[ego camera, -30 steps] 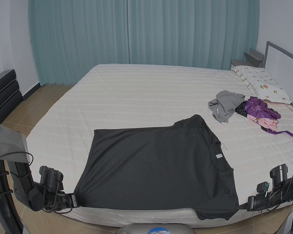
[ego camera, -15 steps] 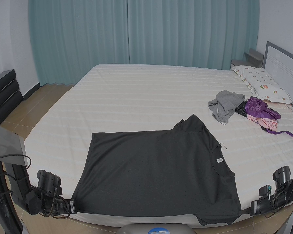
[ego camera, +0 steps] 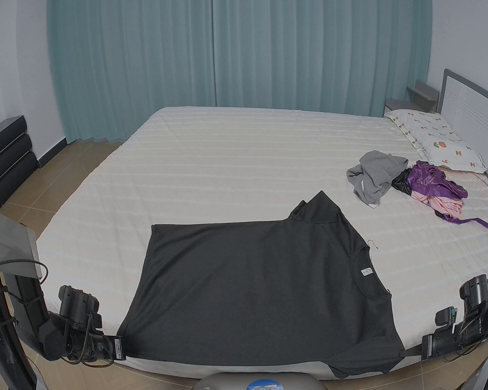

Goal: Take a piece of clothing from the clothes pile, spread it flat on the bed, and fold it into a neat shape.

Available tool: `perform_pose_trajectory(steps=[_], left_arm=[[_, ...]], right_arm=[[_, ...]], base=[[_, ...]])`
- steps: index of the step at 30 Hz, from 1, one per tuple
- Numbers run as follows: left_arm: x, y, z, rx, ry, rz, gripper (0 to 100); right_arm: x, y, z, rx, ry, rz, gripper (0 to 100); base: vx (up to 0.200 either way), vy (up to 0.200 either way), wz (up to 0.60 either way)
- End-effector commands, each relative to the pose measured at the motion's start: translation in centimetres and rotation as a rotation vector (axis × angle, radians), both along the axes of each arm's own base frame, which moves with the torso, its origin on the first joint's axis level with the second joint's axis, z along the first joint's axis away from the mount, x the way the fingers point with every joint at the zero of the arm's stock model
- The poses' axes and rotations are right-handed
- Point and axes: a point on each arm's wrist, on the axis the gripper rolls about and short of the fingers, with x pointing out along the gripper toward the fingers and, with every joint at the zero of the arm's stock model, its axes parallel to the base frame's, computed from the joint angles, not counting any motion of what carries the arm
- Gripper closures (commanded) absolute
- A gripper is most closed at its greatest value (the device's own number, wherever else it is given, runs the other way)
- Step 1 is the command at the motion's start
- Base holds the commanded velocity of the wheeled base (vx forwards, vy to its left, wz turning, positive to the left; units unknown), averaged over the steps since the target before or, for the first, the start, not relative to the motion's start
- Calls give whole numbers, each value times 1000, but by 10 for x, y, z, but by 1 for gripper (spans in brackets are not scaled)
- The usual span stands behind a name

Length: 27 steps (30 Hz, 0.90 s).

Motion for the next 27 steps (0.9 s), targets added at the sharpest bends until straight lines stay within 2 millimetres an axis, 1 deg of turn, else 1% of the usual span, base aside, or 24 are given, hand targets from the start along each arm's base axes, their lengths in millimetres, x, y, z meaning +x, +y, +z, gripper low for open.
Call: perform_pose_trajectory(steps=[1,6,7,8,11,15,18,22,27], left_arm=[[11,0,5,-11,-53,17,100],[35,-1,15,-72,-149,123,100],[37,-1,15,-75,-155,128,100],[44,-2,19,-88,-188,159,100],[54,-2,28,-106,-243,195,100],[60,-1,35,-114,-277,201,100],[63,-1,40,-116,-295,201,100],[65,-2,49,-114,-289,200,100],[62,-2,64,-112,-275,199,100]], right_arm=[[5,-1,8,11,-60,-10,100],[23,-3,15,36,-92,-74,100],[24,-3,16,37,-93,-75,100],[30,-4,18,42,-106,-89,100],[40,-5,23,47,-135,-107,100],[50,-7,28,53,-165,-122,100],[54,-7,30,56,-175,-124,100],[55,-6,34,55,-194,-120,100],[52,-5,35,55,-197,-118,100]], base=[[0,0,0],[0,0,0],[0,0,0],[0,0,0],[0,0,0],[0,0,0],[0,0,0],[0,0,0],[0,0,0]])
